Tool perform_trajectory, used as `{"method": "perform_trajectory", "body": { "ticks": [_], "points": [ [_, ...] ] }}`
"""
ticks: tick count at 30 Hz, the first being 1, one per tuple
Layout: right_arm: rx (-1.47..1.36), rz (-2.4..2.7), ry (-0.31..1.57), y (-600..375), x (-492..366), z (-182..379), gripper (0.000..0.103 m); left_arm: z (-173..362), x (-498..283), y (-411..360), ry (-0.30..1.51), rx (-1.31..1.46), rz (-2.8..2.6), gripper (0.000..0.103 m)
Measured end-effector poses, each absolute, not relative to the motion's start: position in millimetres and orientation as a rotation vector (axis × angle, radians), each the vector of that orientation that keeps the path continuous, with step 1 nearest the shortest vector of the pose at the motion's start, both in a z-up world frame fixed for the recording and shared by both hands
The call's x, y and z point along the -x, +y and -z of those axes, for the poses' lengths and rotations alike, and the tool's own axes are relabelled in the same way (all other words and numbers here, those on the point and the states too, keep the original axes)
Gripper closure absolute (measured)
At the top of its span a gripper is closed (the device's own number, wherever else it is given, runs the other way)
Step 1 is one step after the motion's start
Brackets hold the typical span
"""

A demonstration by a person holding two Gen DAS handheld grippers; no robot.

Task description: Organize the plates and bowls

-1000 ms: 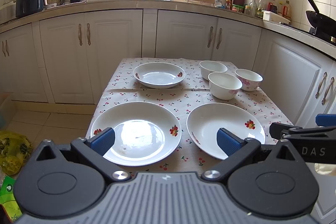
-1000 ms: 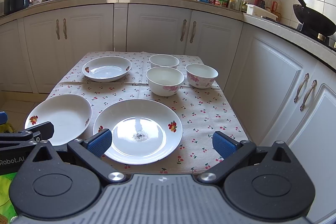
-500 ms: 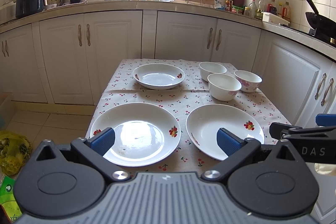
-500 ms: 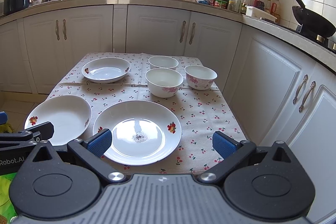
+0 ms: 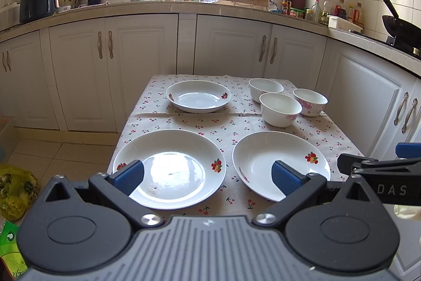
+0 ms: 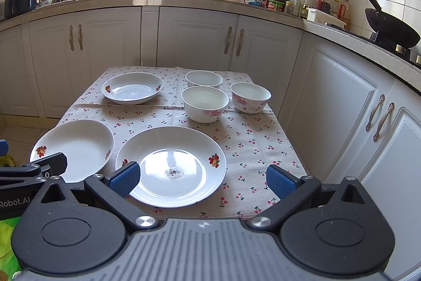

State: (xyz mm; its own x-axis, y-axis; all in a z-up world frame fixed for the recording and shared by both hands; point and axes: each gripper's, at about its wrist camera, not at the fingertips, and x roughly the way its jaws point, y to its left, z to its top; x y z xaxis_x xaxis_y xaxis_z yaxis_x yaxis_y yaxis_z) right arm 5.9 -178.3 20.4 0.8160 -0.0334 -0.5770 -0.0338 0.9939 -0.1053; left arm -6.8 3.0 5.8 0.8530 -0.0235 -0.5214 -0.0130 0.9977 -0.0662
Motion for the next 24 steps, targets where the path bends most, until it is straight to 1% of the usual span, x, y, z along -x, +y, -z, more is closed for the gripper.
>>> {"method": "perform_trajectory", "body": {
  "ticks": [24],
  "points": [
    [0.118,0.005,0.622,-178.4,-5.6,-20.2,0.0,-5.4,6.7,2.8,0.549,0.073,0.01,0.001]
  ]
}}
